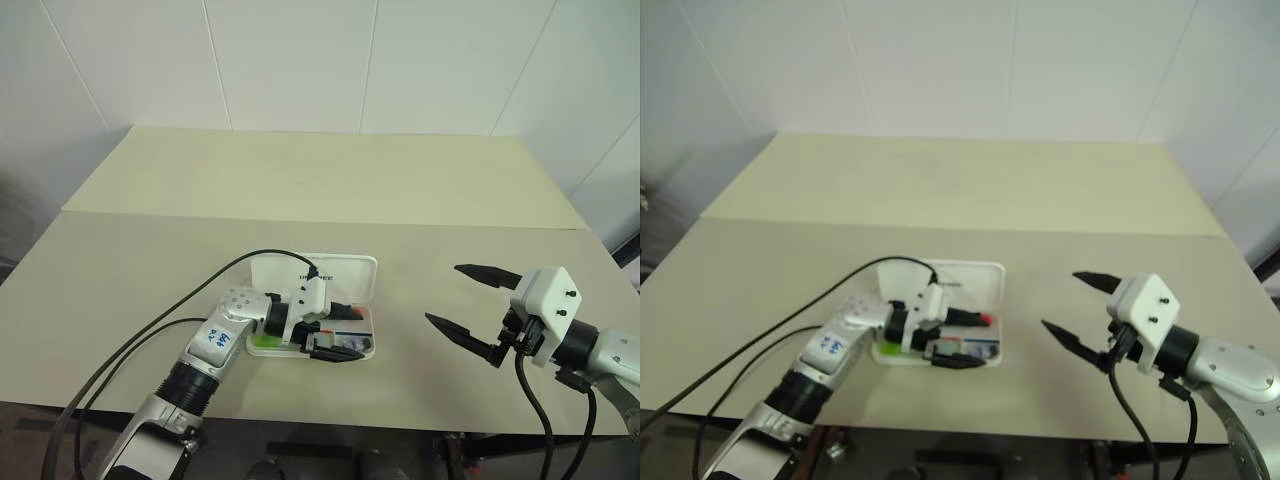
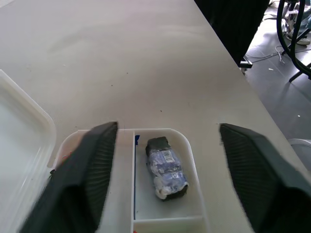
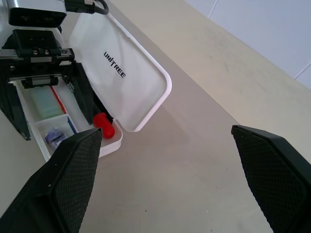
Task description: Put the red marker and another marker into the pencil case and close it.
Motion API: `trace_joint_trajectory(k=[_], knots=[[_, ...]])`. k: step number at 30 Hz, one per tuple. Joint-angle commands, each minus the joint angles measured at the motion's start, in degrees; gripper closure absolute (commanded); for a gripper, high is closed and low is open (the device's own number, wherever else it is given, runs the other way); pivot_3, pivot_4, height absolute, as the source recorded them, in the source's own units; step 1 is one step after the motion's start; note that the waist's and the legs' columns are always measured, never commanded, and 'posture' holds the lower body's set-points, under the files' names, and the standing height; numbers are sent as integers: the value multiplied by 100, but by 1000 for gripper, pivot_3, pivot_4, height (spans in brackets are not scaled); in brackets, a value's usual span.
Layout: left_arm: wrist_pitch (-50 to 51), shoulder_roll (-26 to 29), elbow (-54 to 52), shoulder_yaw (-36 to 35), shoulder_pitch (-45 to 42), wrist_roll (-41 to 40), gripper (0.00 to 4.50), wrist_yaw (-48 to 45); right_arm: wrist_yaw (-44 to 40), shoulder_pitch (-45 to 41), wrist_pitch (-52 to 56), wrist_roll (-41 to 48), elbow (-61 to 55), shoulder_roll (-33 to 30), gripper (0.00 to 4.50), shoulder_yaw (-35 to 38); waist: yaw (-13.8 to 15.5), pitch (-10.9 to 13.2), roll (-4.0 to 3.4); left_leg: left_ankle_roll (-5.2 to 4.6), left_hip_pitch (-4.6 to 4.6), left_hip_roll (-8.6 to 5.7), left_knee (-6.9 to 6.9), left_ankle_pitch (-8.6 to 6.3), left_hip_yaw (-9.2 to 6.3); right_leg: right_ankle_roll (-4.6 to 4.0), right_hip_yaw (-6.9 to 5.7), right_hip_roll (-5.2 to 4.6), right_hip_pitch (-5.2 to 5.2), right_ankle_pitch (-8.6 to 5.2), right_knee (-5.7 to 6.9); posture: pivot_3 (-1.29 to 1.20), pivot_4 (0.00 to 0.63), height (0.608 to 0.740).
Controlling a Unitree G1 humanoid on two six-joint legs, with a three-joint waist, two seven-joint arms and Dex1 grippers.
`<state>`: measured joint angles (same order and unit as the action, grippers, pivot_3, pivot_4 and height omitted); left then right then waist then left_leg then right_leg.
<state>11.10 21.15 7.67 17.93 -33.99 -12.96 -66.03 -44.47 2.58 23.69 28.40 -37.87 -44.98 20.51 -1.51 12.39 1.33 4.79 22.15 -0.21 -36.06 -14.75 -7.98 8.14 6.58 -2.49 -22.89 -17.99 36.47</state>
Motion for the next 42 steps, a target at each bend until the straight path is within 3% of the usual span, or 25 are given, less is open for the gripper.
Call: trace_joint_trajectory(k=[1,15,18,25,30,36,42], knots=[[-70,-41,-224,-145,-79,-164,49,-58,59,-90,-80,41,-135,7,0,-4,-1,0,0,0,0,0,0,0,0,0,0,0,0,0,0,0,150,740],[590,98,-1491,-904,185,-897,49,354,-54,-395,-282,-36,288,67,0,-401,-9,0,0,0,-1,1,0,0,0,1,0,-1,0,1,-1,0,150,740],[813,176,-1776,-1235,219,-1084,611,626,-136,-530,-373,-58,475,65,0,-520,-7,0,0,0,0,1,0,0,0,2,0,-1,0,2,-1,0,150,740],[1141,396,-2168,-2039,110,-1481,2916,1255,-378,-1007,-596,-60,944,72,0,-754,-14,0,0,0,0,1,0,0,-1,2,0,-1,0,2,-2,0,150,740],[1407,769,-1892,-2648,-332,-1772,4467,1519,-737,-1369,-203,620,896,-25,0,-755,-10,1,0,0,0,2,0,0,-4,2,-3,0,1,3,-2,0,150,740],[1169,1349,-924,-2816,-704,-1372,4467,1561,-623,-2056,183,1219,694,108,0,-855,-15,1,-1,0,-3,2,10,0,-4,2,-5,0,0,4,-5,0,150,740],[568,1820,518,-2463,-875,-525,4467,1496,-703,-2188,341,1303,677,79,0,-1055,-10,1,-1,-1,1,1,20,-1,-5,2,-7,-5,0,4,-22,0,150,740]])
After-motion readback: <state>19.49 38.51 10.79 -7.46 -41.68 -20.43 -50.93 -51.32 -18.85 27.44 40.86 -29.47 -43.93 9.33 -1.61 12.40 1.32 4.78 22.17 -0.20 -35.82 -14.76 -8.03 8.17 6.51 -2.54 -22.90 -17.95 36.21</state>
